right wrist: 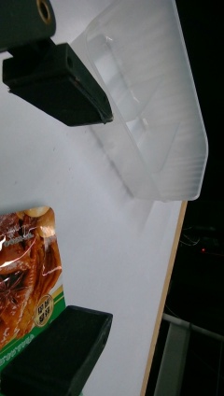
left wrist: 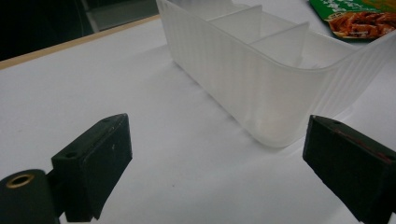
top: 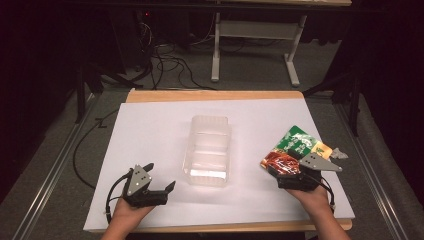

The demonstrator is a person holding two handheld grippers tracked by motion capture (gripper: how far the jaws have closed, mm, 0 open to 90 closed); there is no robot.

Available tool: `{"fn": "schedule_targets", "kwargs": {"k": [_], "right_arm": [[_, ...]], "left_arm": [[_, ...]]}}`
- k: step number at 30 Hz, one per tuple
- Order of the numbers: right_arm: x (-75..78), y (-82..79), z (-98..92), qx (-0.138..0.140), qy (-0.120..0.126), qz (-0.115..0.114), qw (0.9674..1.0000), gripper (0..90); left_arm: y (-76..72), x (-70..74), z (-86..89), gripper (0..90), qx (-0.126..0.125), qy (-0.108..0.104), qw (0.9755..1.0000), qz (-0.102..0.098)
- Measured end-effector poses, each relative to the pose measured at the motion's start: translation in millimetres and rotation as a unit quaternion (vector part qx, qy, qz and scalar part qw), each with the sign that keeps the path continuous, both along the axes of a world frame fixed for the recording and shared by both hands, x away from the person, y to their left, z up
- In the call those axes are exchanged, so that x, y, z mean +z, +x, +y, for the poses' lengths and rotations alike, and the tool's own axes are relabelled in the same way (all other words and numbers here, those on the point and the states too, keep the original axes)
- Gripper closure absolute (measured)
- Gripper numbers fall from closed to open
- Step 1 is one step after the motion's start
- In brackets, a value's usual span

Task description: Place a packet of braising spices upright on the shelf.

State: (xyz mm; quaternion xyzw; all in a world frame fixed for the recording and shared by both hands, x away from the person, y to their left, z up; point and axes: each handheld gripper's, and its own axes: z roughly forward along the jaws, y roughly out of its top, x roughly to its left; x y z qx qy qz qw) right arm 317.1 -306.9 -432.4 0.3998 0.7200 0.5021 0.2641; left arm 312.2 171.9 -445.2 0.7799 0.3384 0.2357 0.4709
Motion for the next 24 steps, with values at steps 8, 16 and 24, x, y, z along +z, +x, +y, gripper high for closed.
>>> {"fn": "schedule_targets", "kwargs": {"k": [8,16,24], "right_arm": [[-2.6,1.7,-8.0,-0.004,0.011,0.006,0.9999,5.5],[-1.9,0.9,-6.7,0.004,0.008,0.006,0.9999,5.6],[-2.8,2.6,-9.2,-0.002,-0.006,0.013,0.9999,5.8]], "left_arm": [[3.3,-0.9,-1.2,8.7,0.008,-0.006,0.9999,0.006],[2.2,-0.3,-0.1,8.7,0.007,-0.008,0.9999,0.005],[3.3,-0.7,-0.1,9.0,0.004,-0.008,0.9999,0.009]]}}
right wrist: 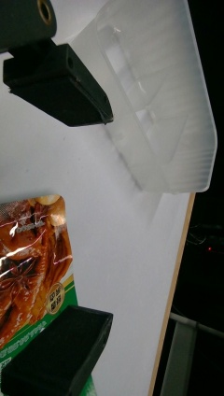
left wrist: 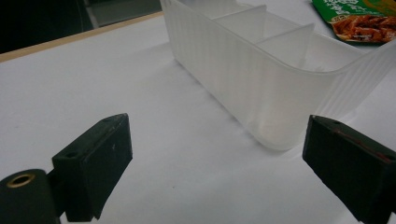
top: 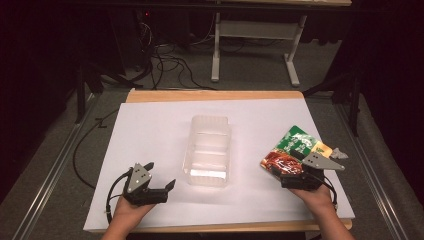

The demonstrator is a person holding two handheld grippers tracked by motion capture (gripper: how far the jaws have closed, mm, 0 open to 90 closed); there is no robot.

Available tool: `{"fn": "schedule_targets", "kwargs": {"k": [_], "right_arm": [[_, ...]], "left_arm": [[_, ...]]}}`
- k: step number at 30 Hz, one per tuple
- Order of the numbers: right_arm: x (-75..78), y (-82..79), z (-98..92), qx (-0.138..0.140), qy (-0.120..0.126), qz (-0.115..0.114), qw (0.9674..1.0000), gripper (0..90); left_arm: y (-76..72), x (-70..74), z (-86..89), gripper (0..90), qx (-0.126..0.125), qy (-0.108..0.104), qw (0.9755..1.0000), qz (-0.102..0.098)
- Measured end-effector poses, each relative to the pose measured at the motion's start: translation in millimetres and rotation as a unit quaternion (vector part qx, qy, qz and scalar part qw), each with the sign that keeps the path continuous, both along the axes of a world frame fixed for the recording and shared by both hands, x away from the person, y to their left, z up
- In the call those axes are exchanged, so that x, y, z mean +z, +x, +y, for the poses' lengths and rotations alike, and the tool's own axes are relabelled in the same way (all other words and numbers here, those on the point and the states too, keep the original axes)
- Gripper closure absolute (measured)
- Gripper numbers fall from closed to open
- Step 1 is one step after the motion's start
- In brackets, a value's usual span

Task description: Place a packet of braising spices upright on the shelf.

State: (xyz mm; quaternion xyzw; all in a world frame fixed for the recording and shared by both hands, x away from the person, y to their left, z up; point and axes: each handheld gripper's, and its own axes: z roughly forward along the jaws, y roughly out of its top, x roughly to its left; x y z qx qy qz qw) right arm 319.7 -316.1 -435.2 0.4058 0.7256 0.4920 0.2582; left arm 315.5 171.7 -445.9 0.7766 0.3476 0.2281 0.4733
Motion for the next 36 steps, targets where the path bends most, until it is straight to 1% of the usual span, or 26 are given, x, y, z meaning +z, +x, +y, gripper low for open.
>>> {"fn": "schedule_targets", "kwargs": {"k": [2,5,7,8,10,14,15,18,19,21,23,24,26,27,28,30,32,35,36], "right_arm": [[0.3,0.5,-1.0,-0.003,-0.001,0.008,1.0000,4.8],[0.7,1.5,-3.3,-0.008,0.001,0.004,1.0000,5.1],[1.0,1.1,-4.0,-0.011,0.006,0.006,0.9999,5.3],[1.1,1.1,-4.6,-0.013,0.004,0.006,0.9999,5.6],[1.0,1.3,-5.6,-0.012,-0.001,0.008,0.9999,6.2],[0.3,2.9,-8.6,-0.016,-0.001,0.015,0.9998,6.6],[0.1,3.5,-9.4,-0.017,0.000,0.014,0.9998,6.7],[-0.4,3.8,-10.1,-0.019,0.002,0.018,0.9997,7.1],[-0.6,4.0,-10.2,-0.019,0.001,0.018,0.9997,7.2],[-0.6,4.0,-9.9,-0.019,0.002,0.019,0.9996,7.3],[-0.6,4.4,-10.0,-0.019,0.001,0.018,0.9996,7.5],[-0.6,4.8,-10.1,-0.020,0.002,0.018,0.9996,7.6],[-0.5,5.2,-10.4,-0.020,0.002,0.018,0.9996,7.8],[-0.5,5.2,-10.4,-0.021,0.002,0.019,0.9996,7.9],[-0.5,5.1,-10.6,-0.021,0.002,0.019,0.9996,7.9],[-0.3,4.7,-11.0,-0.023,0.002,0.019,0.9996,8.0],[0.0,4.6,-11.5,-0.024,0.002,0.017,0.9996,8.1],[-0.6,5.1,-12.4,-0.023,0.000,0.017,0.9996,8.4],[-1.0,5.2,-12.5,-0.024,-0.001,0.018,0.9996,8.5]], "left_arm": [[-0.1,0.4,0.2,9.1,-0.001,-0.002,1.0000,0.002],[0.2,0.5,-0.1,10.0,0.001,-0.005,1.0000,0.004],[0.1,0.7,-0.2,11.1,0.000,-0.005,1.0000,0.006],[-0.1,0.9,-0.1,11.5,0.000,-0.007,1.0000,0.007],[-0.1,1.4,0.6,13.5,-0.002,-0.010,0.9999,0.009],[0.9,1.9,1.6,16.3,-0.001,-0.016,0.9997,0.016],[1.0,1.9,1.6,18.3,-0.001,-0.019,0.9997,0.016],[0.6,1.9,1.5,22.5,-0.010,-0.022,0.9996,0.017],[0.4,1.8,1.3,29.6,-0.011,-0.021,0.9996,0.017],[0.7,0.7,-0.8,49.8,-0.008,-0.018,0.9996,0.019],[2.4,-0.9,-6.2,67.0,-0.003,-0.011,0.9996,0.026],[3.0,-1.2,-8.9,76.4,0.002,-0.011,0.9995,0.029],[4.7,-1.6,-18.0,87.1,0.010,-0.012,0.9993,0.034],[5.7,-1.4,-23.5,90.0,0.014,-0.010,0.9992,0.035],[7.1,-1.2,-30.6,90.0,0.016,-0.004,0.9992,0.036],[8.7,-2.0,-39.2,90.0,0.015,0.000,0.9991,0.040],[10.1,-3.4,-45.3,90.0,0.012,0.011,0.9990,0.042],[11.5,-4.4,-47.2,90.0,0.005,0.007,0.9988,0.047],[11.3,-4.2,-47.6,90.0,0.003,0.007,0.9989,0.046]]}}
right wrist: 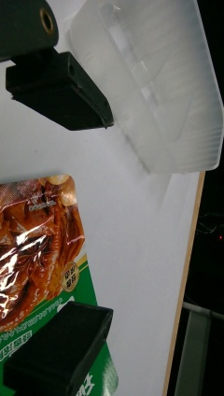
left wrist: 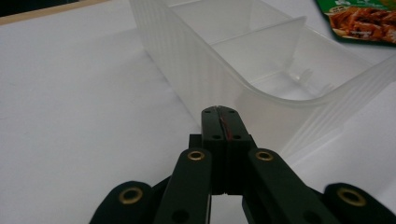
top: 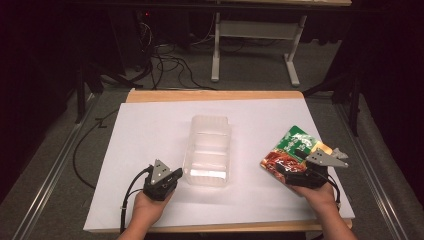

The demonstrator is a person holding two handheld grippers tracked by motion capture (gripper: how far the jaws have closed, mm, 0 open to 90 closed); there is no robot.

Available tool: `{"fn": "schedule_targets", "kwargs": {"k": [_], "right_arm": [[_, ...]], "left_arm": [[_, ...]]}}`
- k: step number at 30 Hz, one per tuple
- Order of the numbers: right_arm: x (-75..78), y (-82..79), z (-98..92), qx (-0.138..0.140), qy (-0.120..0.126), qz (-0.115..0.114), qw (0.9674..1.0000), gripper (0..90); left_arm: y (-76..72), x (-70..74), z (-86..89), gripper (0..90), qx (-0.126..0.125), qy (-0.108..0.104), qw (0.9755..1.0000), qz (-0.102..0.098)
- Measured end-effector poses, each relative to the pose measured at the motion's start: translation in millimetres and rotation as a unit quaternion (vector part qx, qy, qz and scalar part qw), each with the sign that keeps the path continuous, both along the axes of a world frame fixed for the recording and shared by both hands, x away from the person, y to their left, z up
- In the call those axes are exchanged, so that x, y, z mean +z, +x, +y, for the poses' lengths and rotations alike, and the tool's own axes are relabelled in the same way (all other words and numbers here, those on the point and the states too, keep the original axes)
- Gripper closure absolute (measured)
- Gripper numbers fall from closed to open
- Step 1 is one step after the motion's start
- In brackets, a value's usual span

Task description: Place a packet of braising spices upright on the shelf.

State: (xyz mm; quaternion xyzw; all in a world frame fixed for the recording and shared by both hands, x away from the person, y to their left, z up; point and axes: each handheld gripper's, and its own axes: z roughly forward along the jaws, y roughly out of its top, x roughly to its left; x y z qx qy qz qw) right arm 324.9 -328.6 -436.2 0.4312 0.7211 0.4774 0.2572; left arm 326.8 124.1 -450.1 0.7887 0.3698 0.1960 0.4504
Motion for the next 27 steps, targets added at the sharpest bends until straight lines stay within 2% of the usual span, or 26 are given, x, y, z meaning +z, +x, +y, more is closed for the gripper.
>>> {"fn": "schedule_targets", "kwargs": {"k": [5,16,21,22,24,27], "right_arm": [[-0.5,-1.0,-0.1,-0.003,0.002,0.004,1.0000,9.1],[-1.3,0.0,0.3,-0.004,-0.001,0.004,1.0000,11.3],[-2.0,0.8,-4.7,-0.014,0.004,0.007,0.9999,14.4],[-2.5,1.5,-5.9,-0.016,0.004,0.007,0.9998,14.4],[-2.9,2.4,-7.6,-0.018,0.007,0.010,0.9998,14.5],[-3.4,2.5,-8.7,-0.020,0.010,0.012,0.9997,14.7]], "left_arm": [[-2.2,0.7,-1.3,90.0,-0.003,-0.002,1.0000,-0.005],[-8.2,-0.2,-8.7,90.0,-0.033,0.008,0.9994,-0.008],[-8.5,0.2,-4.0,90.0,-0.026,0.005,0.9996,-0.011],[-8.3,0.5,-1.8,89.9,-0.022,-0.001,0.9997,-0.012],[-7.5,1.9,3.7,83.0,-0.013,-0.017,0.9997,-0.011],[-4.9,10.8,11.6,75.6,0.018,-0.048,0.9985,-0.017]]}}
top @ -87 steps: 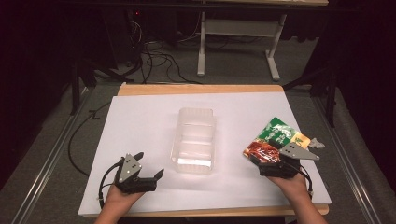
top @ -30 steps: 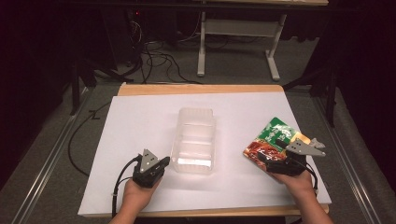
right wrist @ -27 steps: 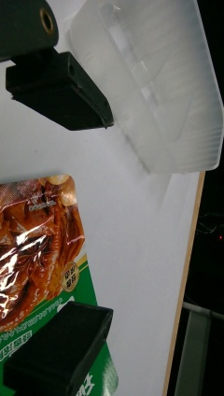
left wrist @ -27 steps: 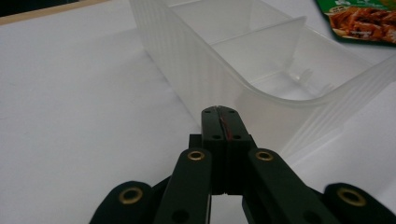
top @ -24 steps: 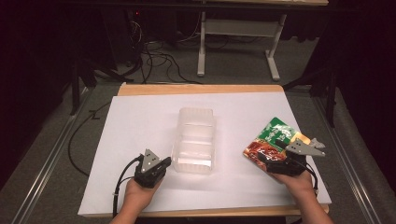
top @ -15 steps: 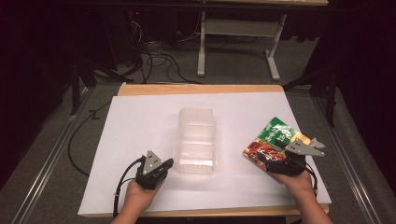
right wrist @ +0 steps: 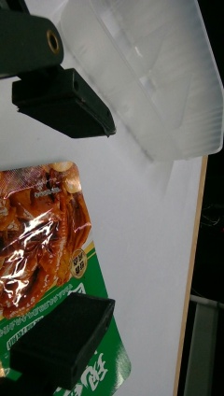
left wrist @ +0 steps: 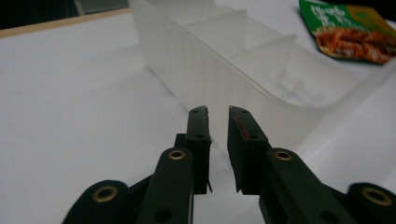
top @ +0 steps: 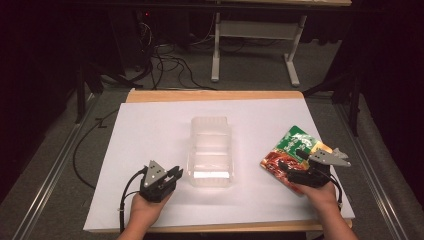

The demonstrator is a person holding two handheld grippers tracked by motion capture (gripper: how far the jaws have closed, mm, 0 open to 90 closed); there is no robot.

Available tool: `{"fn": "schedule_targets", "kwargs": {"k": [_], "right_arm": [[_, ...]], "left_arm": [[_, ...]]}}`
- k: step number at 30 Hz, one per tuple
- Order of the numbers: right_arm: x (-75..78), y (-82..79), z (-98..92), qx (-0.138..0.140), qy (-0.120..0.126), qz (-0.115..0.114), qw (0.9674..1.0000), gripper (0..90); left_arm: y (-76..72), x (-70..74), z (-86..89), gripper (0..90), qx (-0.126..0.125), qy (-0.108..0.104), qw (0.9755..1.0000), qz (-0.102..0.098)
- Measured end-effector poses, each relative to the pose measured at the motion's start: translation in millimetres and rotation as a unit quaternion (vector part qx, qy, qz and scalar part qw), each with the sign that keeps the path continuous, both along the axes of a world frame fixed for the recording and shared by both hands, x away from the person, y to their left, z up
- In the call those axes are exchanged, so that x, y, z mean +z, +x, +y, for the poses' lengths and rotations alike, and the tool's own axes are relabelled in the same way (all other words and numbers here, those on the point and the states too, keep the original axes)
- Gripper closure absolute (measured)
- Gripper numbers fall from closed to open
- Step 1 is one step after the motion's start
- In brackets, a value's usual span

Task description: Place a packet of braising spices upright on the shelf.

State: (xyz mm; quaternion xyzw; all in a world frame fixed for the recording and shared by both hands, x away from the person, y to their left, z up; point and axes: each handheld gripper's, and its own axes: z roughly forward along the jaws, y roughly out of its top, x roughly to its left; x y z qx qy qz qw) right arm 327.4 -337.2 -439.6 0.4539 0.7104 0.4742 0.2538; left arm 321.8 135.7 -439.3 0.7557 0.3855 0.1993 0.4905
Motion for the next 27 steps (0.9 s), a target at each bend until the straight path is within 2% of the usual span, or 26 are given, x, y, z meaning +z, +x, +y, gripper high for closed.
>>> {"fn": "schedule_targets", "kwargs": {"k": [1,5,8,10,12,15,17,19,21,22,24,27], "right_arm": [[0.1,-0.1,-0.1,0.000,0.000,-0.001,1.0000,14.8],[1.1,-1.8,-0.7,-0.001,0.003,-0.004,1.0000,15.0],[1.3,-1.5,-1.3,-0.002,0.004,-0.004,1.0000,15.1],[1.6,-1.9,-1.4,-0.001,0.005,-0.004,1.0000,15.2],[1.8,-2.1,-1.4,0.002,0.003,-0.006,1.0000,15.2],[1.7,-1.7,-1.9,0.002,0.005,-0.005,1.0000,15.2],[1.7,-1.3,-2.8,0.004,0.005,-0.005,1.0000,15.2],[2.0,-1.5,-3.8,0.003,0.007,-0.005,1.0000,15.2],[2.6,-2.2,-5.7,0.002,0.009,-0.006,0.9999,15.2],[3.0,-2.3,-7.3,0.002,0.010,-0.009,0.9999,15.2],[3.8,-3.1,-9.5,-0.001,0.014,-0.009,0.9999,15.2],[4.1,-3.2,-11.2,-0.002,0.015,-0.010,0.9998,15.2]], "left_arm": [[1.7,5.2,1.3,73.1,0.005,-0.007,1.0000,-0.003],[10.9,26.7,-3.4,63.1,0.016,-0.009,0.9997,-0.018],[28.7,38.7,-14.8,57.9,0.029,0.006,0.9991,-0.030],[47.0,40.2,-23.0,56.2,0.040,0.008,0.9990,-0.021],[66.6,37.2,-31.2,55.6,0.055,0.020,0.9982,-0.012],[97.0,29.0,-39.5,58.0,0.076,0.027,0.9966,0.021],[111.4,26.4,-43.1,59.3,0.079,0.010,0.9961,0.038],[121.0,24.4,-50.8,61.0,0.077,0.017,0.9954,0.054],[124.5,21.8,-59.5,61.1,0.072,0.023,0.9952,0.062],[124.3,20.5,-63.2,61.7,0.071,0.037,0.9948,0.062],[122.5,18.0,-68.4,70.0,0.080,0.059,0.9930,0.064],[117.9,18.3,-70.6,74.6,0.097,0.076,0.9900,0.068]]}}
